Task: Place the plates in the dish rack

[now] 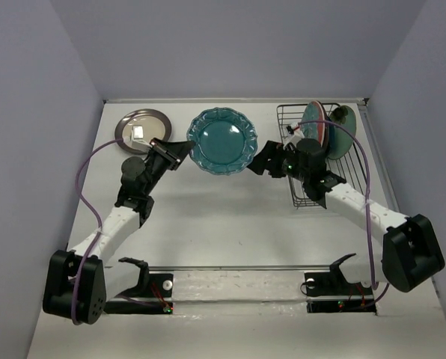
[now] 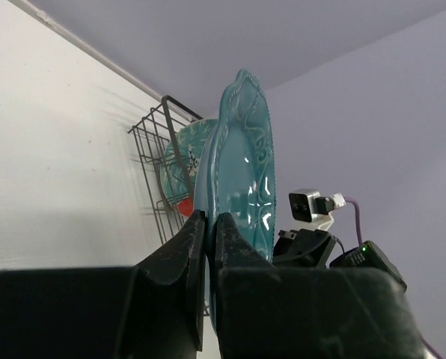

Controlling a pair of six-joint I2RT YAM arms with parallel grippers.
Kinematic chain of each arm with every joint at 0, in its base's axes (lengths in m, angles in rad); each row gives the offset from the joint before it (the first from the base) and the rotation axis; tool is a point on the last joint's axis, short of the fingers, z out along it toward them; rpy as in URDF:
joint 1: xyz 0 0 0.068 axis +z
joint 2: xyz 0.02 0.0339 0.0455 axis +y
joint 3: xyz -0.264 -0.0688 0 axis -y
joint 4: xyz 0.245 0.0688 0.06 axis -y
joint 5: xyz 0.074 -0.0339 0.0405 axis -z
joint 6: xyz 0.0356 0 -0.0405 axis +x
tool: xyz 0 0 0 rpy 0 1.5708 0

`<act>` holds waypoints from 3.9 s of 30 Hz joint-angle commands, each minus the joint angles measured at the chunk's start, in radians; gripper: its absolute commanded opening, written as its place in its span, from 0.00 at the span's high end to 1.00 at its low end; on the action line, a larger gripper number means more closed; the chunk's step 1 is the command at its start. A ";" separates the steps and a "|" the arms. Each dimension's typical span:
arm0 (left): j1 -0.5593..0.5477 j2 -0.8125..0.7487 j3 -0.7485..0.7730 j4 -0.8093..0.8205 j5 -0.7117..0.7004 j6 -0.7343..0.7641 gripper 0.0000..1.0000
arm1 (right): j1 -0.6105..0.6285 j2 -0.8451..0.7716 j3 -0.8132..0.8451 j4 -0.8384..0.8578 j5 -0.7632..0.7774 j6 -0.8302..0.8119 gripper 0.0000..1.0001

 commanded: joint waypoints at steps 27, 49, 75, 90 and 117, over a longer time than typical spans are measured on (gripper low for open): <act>-0.034 -0.115 0.100 0.096 0.215 -0.017 0.94 | 0.012 -0.186 -0.003 0.060 -0.153 -0.094 0.04; -0.046 -0.204 0.195 -0.344 0.294 0.252 0.01 | -0.067 -0.266 0.057 -0.006 0.046 -0.079 0.93; -0.044 -0.443 0.251 -0.854 -0.095 0.725 0.01 | -0.117 0.050 0.595 -0.281 1.022 -0.780 0.93; -0.044 -0.457 0.246 -0.854 -0.100 0.727 0.01 | -0.117 0.203 0.591 -0.250 1.063 -0.811 0.93; 0.011 -0.321 0.260 -0.860 -0.163 0.669 0.01 | -0.164 0.322 0.493 -0.250 0.922 -0.533 0.53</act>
